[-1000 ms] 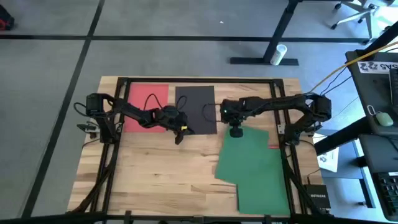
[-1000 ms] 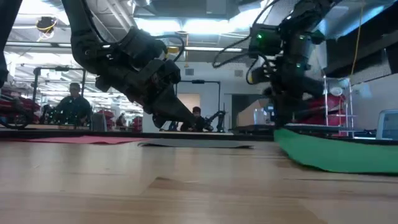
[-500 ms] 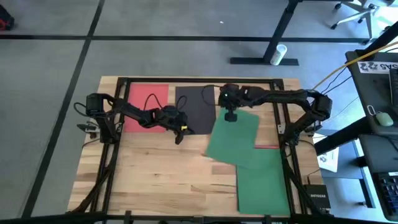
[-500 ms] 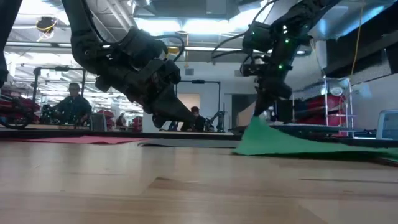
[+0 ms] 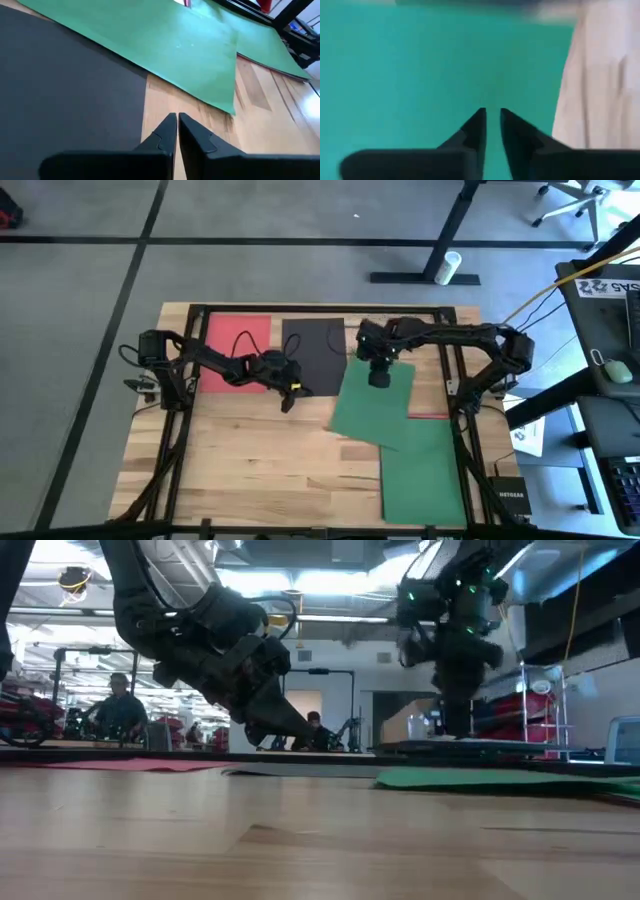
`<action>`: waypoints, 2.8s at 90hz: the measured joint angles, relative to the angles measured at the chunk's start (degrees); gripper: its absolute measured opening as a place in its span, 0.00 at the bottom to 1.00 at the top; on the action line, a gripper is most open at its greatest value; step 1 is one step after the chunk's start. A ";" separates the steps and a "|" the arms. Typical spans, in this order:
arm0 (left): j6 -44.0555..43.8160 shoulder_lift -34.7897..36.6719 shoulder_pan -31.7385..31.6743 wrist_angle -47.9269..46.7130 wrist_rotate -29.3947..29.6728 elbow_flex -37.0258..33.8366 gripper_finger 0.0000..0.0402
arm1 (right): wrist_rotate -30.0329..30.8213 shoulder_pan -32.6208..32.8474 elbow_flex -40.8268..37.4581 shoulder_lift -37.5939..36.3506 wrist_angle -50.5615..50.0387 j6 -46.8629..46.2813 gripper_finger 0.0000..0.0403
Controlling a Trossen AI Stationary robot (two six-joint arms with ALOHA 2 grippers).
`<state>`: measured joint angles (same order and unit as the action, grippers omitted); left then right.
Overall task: Organize paper
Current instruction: Move the green paper to the top right of the table
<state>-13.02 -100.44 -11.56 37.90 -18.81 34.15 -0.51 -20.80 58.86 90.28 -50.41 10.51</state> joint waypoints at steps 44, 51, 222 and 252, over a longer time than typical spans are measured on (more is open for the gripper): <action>-0.26 0.00 1.13 0.01 0.00 0.00 0.00 | 0.92 -5.50 -14.71 -0.21 7.06 -13.94 0.00; -0.29 0.00 1.14 0.05 0.00 0.00 0.00 | 2.37 -7.73 -15.47 -0.31 6.99 -15.03 0.00; -1.13 0.02 1.48 -1.92 0.02 0.00 0.00 | -2.06 4.63 -16.49 -10.95 5.07 -22.13 0.00; -1.08 0.02 1.48 -2.40 0.13 0.00 0.00 | -0.42 3.03 -15.93 -4.09 36.77 -19.18 0.00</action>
<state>-14.11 -100.42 -10.09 35.50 -18.68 34.15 -0.93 -17.77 42.93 86.19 -13.64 -8.66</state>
